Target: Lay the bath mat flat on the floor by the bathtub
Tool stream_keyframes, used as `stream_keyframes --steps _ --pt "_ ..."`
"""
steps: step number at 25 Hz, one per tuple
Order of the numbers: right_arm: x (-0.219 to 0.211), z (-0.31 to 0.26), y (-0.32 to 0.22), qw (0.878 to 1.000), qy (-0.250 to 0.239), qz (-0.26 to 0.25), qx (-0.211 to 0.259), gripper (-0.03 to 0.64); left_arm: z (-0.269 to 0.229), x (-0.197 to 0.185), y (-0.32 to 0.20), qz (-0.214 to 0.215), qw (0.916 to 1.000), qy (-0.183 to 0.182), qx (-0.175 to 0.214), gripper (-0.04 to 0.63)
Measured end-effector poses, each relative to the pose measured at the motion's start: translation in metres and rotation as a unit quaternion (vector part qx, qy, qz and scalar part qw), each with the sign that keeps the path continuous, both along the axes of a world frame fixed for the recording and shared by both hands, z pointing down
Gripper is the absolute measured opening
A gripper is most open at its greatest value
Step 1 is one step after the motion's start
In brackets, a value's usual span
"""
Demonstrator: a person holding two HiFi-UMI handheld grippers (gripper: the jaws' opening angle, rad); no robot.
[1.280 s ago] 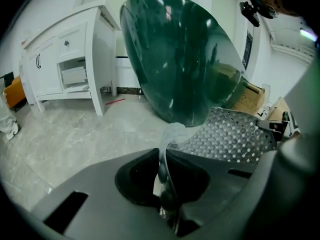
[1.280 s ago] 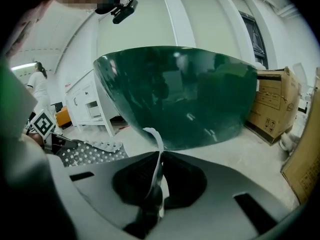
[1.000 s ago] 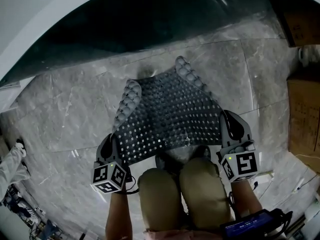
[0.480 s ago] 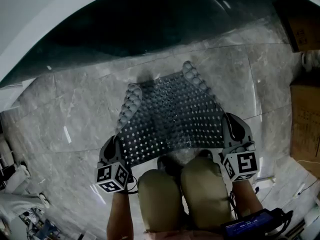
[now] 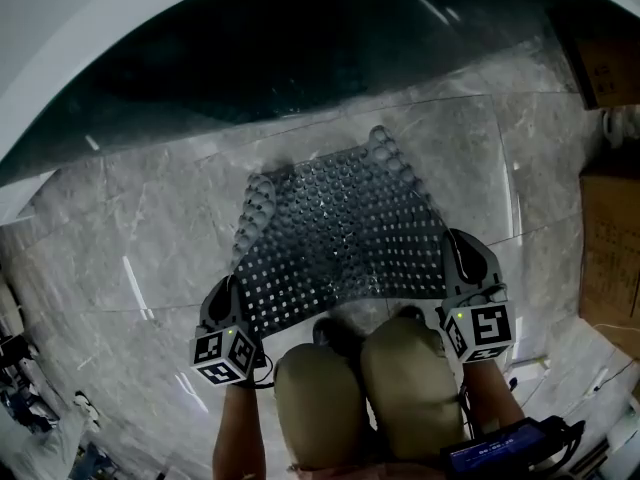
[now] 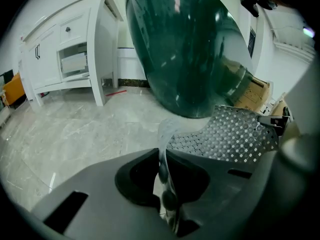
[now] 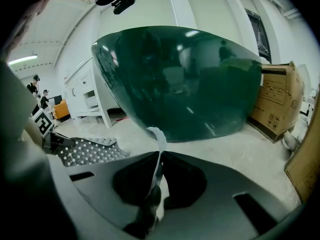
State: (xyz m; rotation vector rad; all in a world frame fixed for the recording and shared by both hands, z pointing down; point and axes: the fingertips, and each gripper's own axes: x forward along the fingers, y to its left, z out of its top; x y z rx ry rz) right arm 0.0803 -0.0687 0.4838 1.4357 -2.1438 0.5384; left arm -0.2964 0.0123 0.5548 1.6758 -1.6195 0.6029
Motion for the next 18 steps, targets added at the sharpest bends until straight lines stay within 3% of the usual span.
stream_keyframes --steps 18 --pt "0.01 0.052 -0.002 1.0 0.004 0.005 -0.008 0.031 0.054 -0.015 0.003 0.001 0.9999 -0.015 0.0 0.037"
